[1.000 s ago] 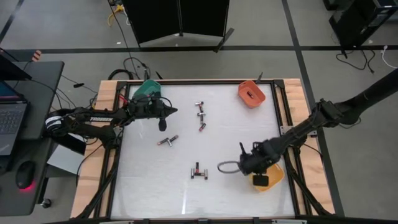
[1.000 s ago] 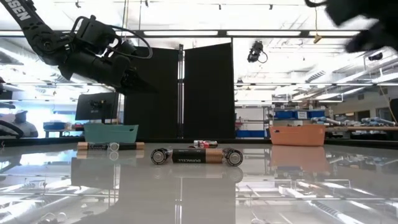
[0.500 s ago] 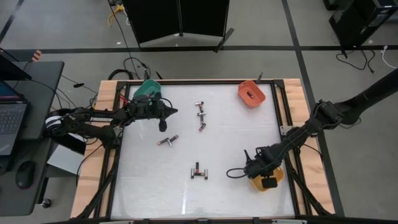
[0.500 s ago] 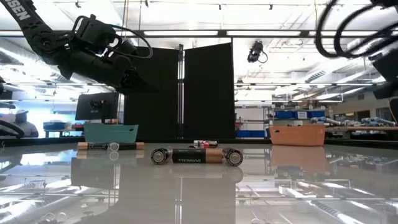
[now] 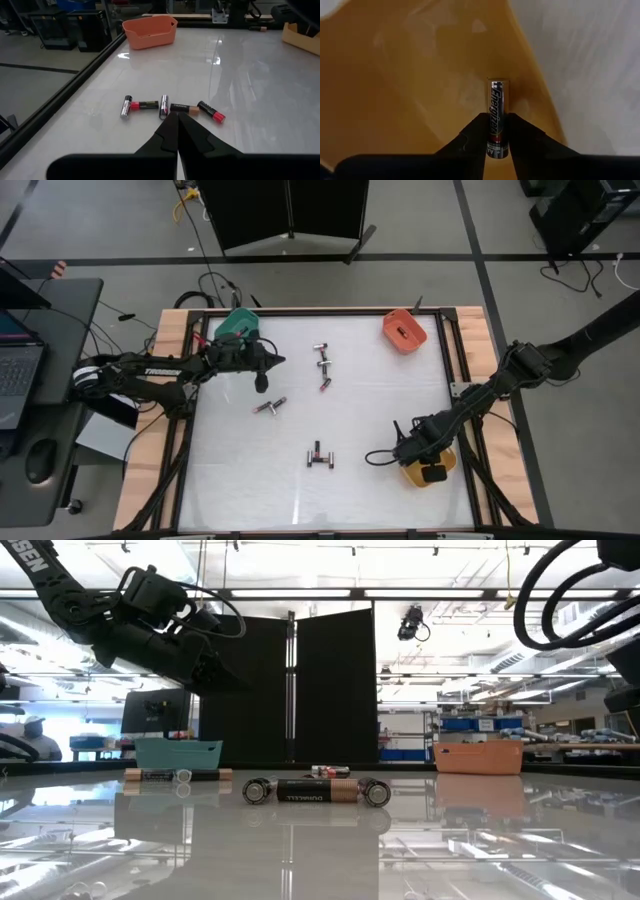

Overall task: Sort batteries
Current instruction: Put the silver battery into the yellow bin, then put the black battery into the orange bin

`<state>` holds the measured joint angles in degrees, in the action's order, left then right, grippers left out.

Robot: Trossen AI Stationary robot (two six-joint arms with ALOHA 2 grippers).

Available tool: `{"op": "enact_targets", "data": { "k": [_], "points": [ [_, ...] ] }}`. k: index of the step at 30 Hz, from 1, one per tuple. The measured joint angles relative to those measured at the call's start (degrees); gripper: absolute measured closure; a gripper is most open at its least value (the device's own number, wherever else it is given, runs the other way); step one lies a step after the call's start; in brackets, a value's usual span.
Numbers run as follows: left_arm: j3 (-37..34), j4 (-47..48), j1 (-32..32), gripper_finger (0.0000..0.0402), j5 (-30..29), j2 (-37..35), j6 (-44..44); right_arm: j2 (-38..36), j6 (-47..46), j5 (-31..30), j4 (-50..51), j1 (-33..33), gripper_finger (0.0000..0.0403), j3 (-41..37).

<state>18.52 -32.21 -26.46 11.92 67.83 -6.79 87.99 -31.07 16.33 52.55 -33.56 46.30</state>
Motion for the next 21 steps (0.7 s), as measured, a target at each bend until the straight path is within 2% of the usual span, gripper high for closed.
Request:
{"op": "enact_targets", "data": {
  "k": [4,10,15,21],
  "points": [
    [0.0,0.36,0.0,0.0392,0.04,0.0,0.0,0.0,-2.22,0.45,4.78,-0.02,0.0317,2.14],
    [0.0,1.19,0.0,0.0392,0.42,0.0,0.08,0.0,-2.3,-2.68,9.58,0.16,0.031,6.49],
    [0.0,2.36,0.0,0.0392,1.33,0.0,0.11,0.0,-2.26,-3.53,9.01,0.42,0.029,7.19],
    [0.0,4.07,0.0,0.0392,1.77,0.0,-0.39,0.0,-2.16,-4.5,4.79,0.9,0.0284,3.99]
  ]
}}
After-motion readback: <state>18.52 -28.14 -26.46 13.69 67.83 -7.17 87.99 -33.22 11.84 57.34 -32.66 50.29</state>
